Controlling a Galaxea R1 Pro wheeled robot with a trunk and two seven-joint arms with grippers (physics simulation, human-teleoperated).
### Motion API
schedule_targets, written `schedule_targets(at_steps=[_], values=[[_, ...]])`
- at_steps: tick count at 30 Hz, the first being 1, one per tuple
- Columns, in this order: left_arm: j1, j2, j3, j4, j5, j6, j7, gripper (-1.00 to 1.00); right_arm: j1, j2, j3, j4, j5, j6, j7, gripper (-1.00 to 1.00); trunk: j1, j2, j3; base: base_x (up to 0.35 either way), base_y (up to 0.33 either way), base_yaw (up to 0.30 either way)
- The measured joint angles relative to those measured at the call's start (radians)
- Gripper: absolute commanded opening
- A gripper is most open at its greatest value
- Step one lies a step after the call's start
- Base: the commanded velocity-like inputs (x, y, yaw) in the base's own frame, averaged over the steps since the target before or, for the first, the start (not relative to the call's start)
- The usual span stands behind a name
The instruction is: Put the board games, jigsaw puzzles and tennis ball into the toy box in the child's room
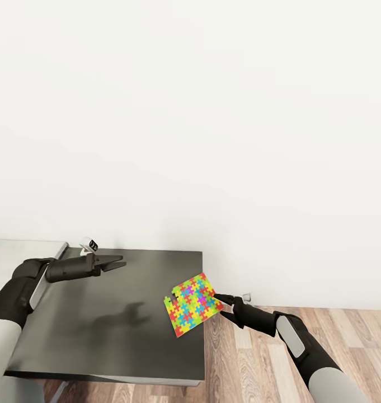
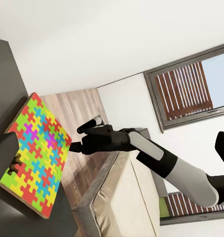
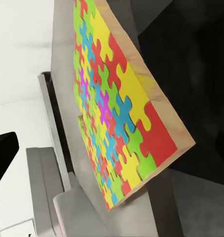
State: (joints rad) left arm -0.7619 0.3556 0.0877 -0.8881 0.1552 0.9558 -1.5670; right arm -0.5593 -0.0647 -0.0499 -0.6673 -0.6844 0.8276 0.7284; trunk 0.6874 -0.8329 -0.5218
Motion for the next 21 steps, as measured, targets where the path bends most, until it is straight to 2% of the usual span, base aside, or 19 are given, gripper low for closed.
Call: schedule_targets(at_steps=[14,21], values=[[0.0,0.0,0.0,0.0,0.0,0.0,0.0,1.0,0.0,0.0,0.0,0.0,0.0,0.0,0.003,1.0,0.004,-0.007,-0.003,0.0,0.001,0.0],[0.0,0.0,0.0,0.0,0.0,0.0,0.0,1.0,0.0,0.0,0.0,0.0,0.0,0.0,0.003,1.0,0.004,-0.007,-0.003,0.0,0.092,0.0]])
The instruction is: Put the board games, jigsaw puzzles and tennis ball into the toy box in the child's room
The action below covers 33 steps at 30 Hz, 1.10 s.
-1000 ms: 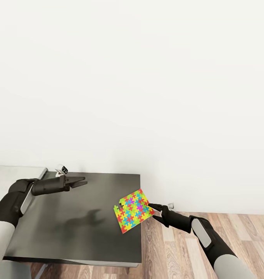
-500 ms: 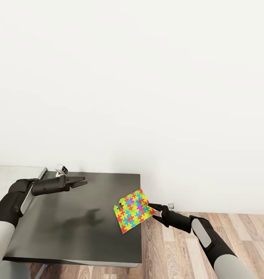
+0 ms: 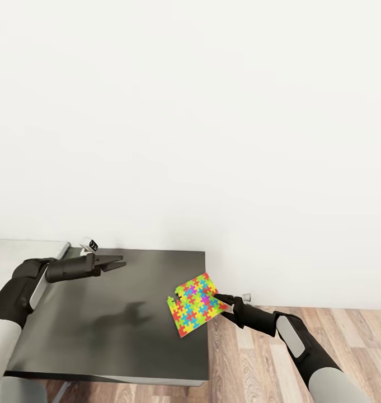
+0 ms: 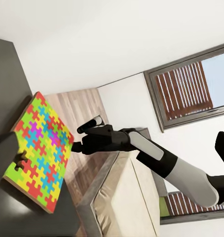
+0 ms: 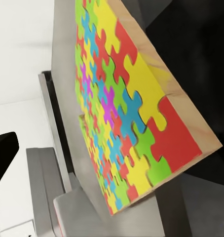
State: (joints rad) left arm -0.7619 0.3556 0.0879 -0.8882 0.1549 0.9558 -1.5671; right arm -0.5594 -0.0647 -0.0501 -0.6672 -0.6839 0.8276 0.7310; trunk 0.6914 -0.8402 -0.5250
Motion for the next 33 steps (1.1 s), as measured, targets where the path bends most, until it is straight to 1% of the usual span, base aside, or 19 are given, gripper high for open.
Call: schedule_targets(at_steps=[13,14,21,33], values=[[0.0,0.0,-0.001,0.0,0.0,-0.001,0.0,1.0,0.0,0.004,0.0,-0.002,0.0,-0.001,0.0,1.0,0.0,0.0,0.0,0.0,0.018,0.0],[0.0,0.0,-0.001,0.0,0.0,-0.001,0.0,1.0,0.0,0.004,0.0,-0.002,0.0,-0.001,0.0,-1.0,0.0,0.0,0.0,0.0,0.002,0.0],[0.0,0.001,0.0,0.0,0.0,0.001,0.0,1.0,0.0,0.004,-0.001,-0.003,-0.005,0.001,0.007,-1.0,0.0,0.0,0.0,0.0,0.0,0.0],[0.0,0.001,0.009,0.0,0.003,0.003,0.0,1.0,0.0,0.004,0.0,-0.003,-0.003,0.001,0.01,-1.0,-0.046,0.084,0.038,0.0,0.0,0.0]])
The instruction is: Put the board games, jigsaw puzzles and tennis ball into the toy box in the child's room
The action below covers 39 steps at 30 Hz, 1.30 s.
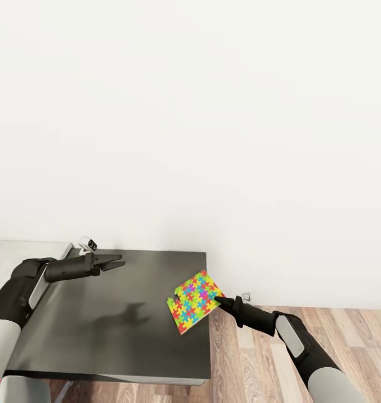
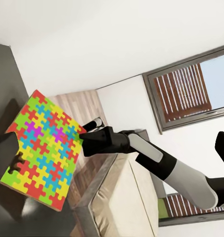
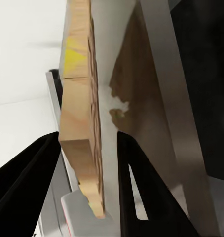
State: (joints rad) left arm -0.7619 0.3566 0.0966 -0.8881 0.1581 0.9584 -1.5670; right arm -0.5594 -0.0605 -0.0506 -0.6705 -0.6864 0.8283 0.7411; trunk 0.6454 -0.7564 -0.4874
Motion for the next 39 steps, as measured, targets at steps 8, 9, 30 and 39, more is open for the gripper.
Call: schedule_targets(at_steps=[8,9,30,39], values=[[-0.001,-0.001,-0.001,0.0,-0.004,0.008,0.0,1.0,0.0,-0.006,-0.001,-0.001,0.002,-0.001,0.001,-1.0,-0.031,0.056,0.025,0.0,0.0,0.0],[-0.001,-0.001,-0.002,0.0,-0.004,0.008,0.0,1.0,0.0,-0.007,-0.001,-0.001,0.002,-0.001,0.001,-1.0,-0.035,0.063,0.028,0.0,0.0,0.0],[-0.002,-0.002,-0.01,-0.002,-0.004,0.007,0.0,1.0,0.012,-0.015,-0.047,-0.005,0.001,-0.096,0.129,-1.0,-0.115,0.21,0.104,-0.015,0.0,0.0],[-0.002,-0.002,-0.011,-0.006,-0.005,0.007,0.0,1.0,0.016,-0.016,-0.042,-0.005,0.015,-0.151,0.231,-1.0,-0.15,0.274,0.147,-0.016,0.0,0.0]])
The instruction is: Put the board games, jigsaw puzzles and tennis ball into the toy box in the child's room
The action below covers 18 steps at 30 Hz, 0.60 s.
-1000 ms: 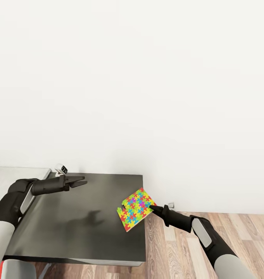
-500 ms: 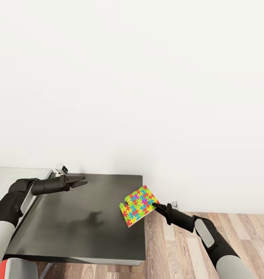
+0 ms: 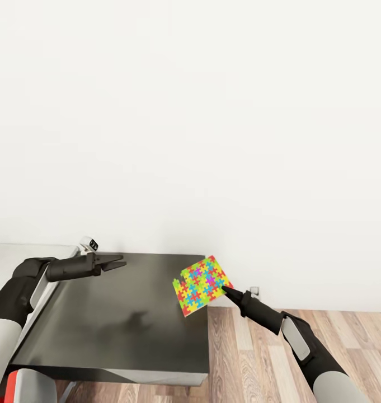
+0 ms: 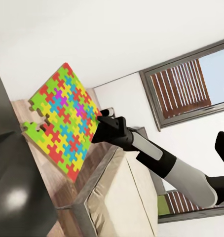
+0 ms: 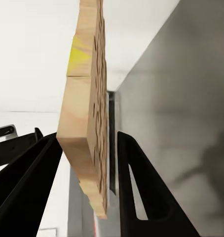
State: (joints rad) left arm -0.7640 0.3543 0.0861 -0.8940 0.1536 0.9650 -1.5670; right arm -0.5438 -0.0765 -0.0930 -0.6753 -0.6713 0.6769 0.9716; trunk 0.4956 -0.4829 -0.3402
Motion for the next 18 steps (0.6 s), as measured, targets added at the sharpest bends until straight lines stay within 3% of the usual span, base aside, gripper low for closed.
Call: schedule_targets(at_steps=[12,18], values=[[0.0,0.001,-0.002,-0.015,-0.001,0.0,0.0,1.0,0.005,-0.002,0.003,-0.001,0.004,-0.058,0.009,-1.0,-0.046,0.084,0.058,0.0,0.0,0.0],[0.0,0.001,-0.003,-0.018,-0.002,0.0,0.0,1.0,0.011,-0.006,0.003,-0.001,0.007,-0.081,0.011,-1.0,-0.046,0.085,0.068,0.0,0.0,0.0]])
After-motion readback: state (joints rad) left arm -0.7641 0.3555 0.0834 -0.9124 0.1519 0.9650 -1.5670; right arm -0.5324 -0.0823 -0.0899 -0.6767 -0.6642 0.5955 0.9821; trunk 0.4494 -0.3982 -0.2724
